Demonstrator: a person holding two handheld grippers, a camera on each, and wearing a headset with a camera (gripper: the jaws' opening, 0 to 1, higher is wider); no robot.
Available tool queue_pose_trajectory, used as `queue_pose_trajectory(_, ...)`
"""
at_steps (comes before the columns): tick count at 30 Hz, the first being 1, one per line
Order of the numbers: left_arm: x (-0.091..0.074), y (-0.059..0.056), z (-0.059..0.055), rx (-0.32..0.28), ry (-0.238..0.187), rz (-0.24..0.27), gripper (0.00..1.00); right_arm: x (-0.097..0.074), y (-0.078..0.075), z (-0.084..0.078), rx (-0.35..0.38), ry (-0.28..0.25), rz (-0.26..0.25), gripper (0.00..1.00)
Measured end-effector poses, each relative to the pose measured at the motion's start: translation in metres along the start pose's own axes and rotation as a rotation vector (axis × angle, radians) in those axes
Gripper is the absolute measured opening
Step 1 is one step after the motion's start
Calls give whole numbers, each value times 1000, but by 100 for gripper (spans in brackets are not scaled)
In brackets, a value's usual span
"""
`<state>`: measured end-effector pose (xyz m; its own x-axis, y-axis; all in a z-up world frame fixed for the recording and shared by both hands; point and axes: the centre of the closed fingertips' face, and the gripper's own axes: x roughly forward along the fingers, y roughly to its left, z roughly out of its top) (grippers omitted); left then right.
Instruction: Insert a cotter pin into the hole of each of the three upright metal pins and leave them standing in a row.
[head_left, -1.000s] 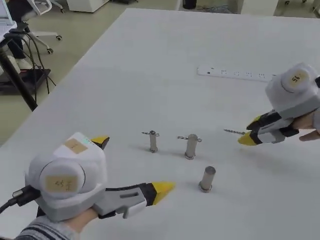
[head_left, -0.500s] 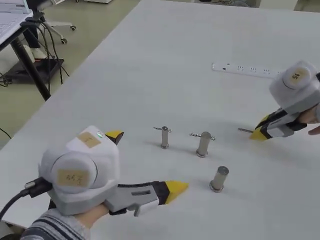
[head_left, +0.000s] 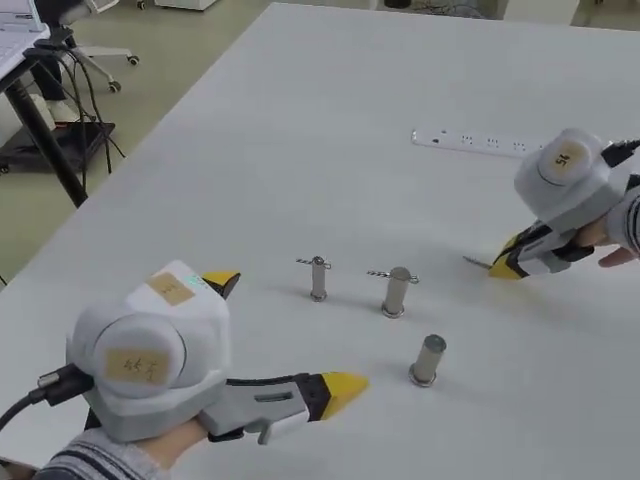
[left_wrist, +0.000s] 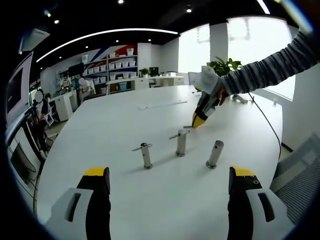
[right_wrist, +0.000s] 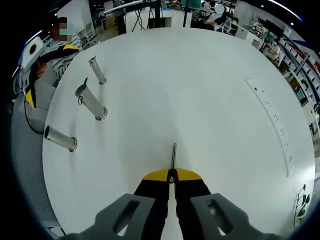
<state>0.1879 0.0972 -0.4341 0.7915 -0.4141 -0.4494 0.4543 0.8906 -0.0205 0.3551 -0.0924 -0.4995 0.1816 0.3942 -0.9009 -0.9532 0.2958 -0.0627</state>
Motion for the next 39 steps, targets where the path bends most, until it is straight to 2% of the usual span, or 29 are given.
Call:
queue_pose_trajectory(9, 2, 1, -4, -20, 14, 3, 98, 0, 1, -1, 4, 11, -21, 0)
queue_pose_trajectory(12, 2, 2, -1, -25, -8, 8, 97, 0, -3, -1, -1, 11, -51, 0)
queue_pose_trajectory(16, 2, 3, -2, -30, -1, 6, 96, -6, -8, 2, 17, -18, -86, 0)
queue_pose_trajectory(17, 2, 2, 0, -24, -11, -2, 95, -9, -8, 3, 23, -25, -98, 0)
queue_pose_trajectory(20, 3, -2, 2, -21, -19, -16, 92, -12, -6, 5, 15, -43, -102, 0)
queue_pose_trajectory(22, 4, -3, -1, -6, 0, -20, 92, -17, -1, 6, 12, -56, -106, 0)
queue_pose_trajectory(29, 5, -12, 0, 6, 8, -52, 88, -36, 24, 19, 1, -142, -107, 0)
queue_pose_trajectory(35, 9, -24, 4, 19, 21, -101, 79, -50, 49, 26, -74, -175, -111, 0)
queue_pose_trajectory(39, 11, -34, 12, 41, 22, -136, 74, -62, 66, 32, -114, -206, -123, 0)
